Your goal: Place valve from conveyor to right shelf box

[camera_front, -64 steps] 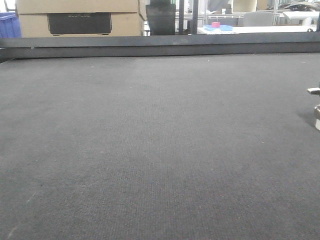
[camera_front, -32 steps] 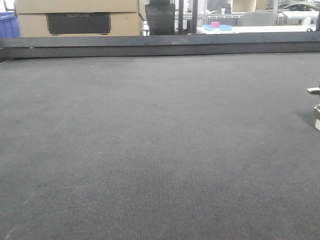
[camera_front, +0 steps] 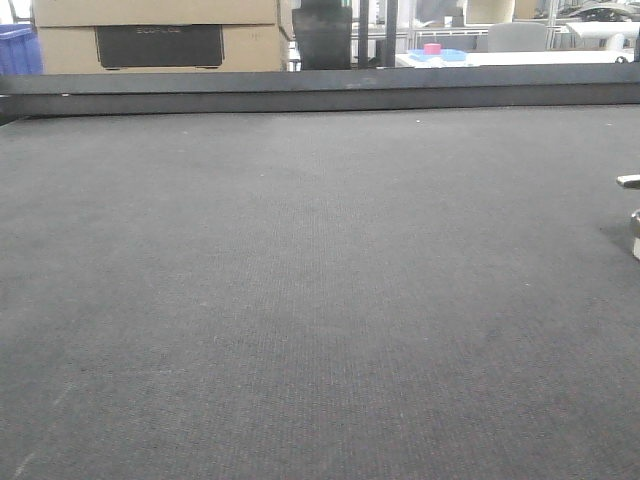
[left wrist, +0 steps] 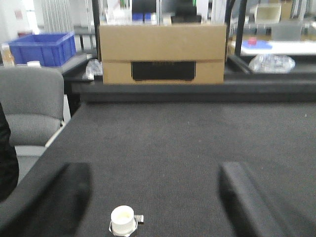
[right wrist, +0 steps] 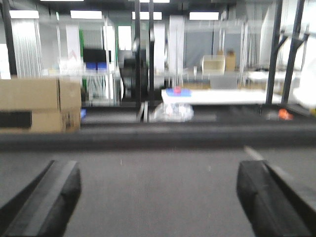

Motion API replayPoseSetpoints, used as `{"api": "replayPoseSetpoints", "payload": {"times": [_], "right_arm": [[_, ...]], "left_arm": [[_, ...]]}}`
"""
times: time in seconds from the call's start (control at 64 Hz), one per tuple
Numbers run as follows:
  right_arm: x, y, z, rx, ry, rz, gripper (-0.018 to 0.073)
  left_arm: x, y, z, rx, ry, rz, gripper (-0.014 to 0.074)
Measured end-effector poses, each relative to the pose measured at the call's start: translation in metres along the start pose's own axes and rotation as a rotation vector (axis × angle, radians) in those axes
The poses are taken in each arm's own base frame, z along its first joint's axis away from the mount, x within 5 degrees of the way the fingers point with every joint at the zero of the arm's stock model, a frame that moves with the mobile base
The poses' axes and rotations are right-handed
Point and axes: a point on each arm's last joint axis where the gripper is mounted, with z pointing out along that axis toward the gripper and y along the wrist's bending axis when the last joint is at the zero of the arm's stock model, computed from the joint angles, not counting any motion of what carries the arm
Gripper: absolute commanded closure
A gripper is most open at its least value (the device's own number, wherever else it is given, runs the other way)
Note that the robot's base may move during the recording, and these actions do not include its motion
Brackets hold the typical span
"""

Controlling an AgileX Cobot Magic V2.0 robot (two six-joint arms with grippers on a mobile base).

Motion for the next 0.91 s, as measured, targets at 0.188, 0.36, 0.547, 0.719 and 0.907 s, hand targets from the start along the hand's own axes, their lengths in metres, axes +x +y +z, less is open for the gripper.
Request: {"api": "replayPoseSetpoints", "payload": {"times": [0.188, 0.36, 0.547, 0.719, 0.907], "right_arm": [[0.001, -0.002, 0.062, 0.014, 0.248, -0.034, 0.0002], [-0.011, -0.001, 0.117, 0.003, 0.499, -0.054, 0.0002], [-0.006, 0.006, 0.168, -0.05, 0.794, -0.099, 0.0002], [0.022, 0.012, 0.198, -0.093, 1.031, -0.123, 0.0002], [0.064, 0.014, 0.222, -0.111, 1.2, -0.128, 0.0002]], "left_arm": [[-0.013, -0.005, 0.021, 0.056, 0.073, 0.001, 0.0019], [-0.026, -0.01, 0.029, 0.102, 0.107, -0.013, 0.0019], [-0.03, -0.013, 0.033, 0.132, 0.122, -0.021, 0.0019], [-0.03, -0.014, 0.033, 0.134, 0.125, -0.026, 0.0019], [-0.029, -0.015, 0.032, 0.148, 0.137, -0.056, 0.0019]]}}
